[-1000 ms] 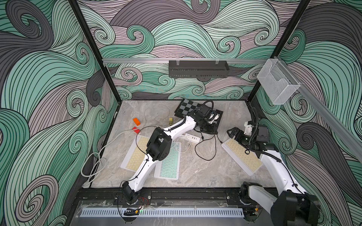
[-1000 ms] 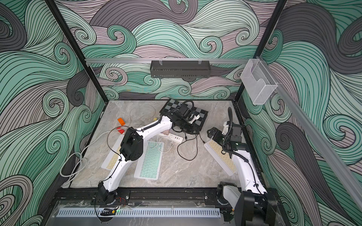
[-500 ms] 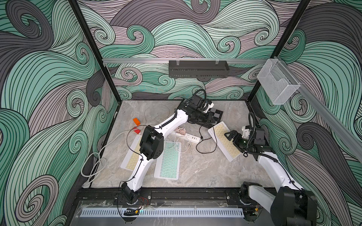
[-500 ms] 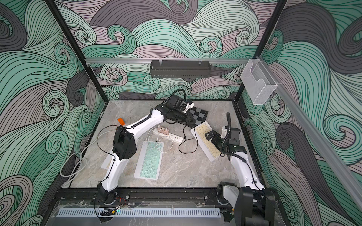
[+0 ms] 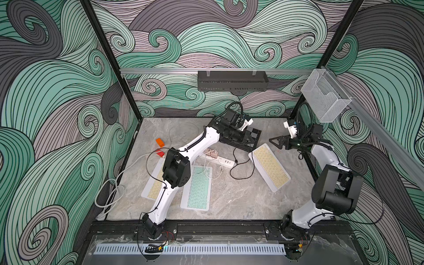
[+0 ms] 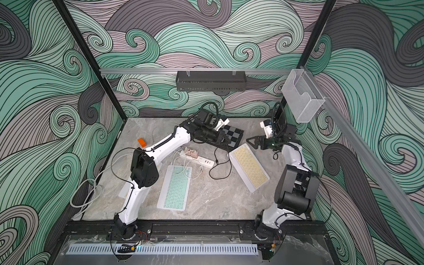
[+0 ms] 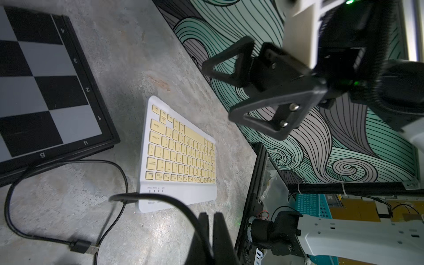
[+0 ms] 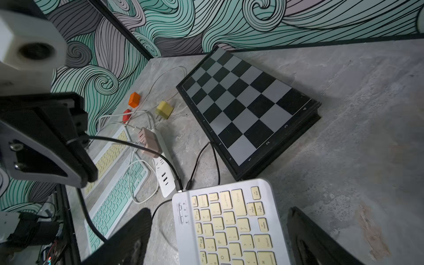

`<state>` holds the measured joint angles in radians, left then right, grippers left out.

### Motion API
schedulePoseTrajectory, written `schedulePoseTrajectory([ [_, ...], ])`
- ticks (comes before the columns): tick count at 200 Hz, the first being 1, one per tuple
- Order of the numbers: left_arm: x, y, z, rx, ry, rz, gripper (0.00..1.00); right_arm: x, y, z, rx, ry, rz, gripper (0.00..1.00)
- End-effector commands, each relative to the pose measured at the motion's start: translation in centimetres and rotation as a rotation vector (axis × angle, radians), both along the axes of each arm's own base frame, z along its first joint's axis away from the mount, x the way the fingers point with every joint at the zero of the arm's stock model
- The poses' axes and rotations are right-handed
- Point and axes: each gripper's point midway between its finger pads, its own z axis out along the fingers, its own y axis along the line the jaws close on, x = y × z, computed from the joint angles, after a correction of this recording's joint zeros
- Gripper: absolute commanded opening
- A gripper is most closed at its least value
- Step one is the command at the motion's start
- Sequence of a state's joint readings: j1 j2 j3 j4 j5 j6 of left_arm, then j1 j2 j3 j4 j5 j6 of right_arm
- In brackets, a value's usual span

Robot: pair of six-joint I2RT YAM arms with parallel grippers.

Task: Unplug the wireless keyboard
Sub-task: Pick up the keyboard from the center of the board.

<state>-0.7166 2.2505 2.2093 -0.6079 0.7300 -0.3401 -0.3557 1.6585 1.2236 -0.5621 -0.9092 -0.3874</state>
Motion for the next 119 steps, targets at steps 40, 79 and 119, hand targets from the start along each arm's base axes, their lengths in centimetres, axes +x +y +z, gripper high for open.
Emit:
schedulePoseTrajectory([
  [40,-3.3,1.1,8.6,-0.126,-0.15,-0.128,0.0,-1.0,1.3,-3.3,-0.057,0.058,0.117,0.93],
  [79,-4.1,1.6,10.8,-0.156,-0.201,-0.151,0.0,-1.4,1.0,-5.6,-0.087,0.096,0.122,0.94],
  [119,-3.5,2.3,11.0,-0.145,-0.218,-0.14,0.0,-2.1,2.9,-3.7,0.069,0.022,0.2,0.89],
])
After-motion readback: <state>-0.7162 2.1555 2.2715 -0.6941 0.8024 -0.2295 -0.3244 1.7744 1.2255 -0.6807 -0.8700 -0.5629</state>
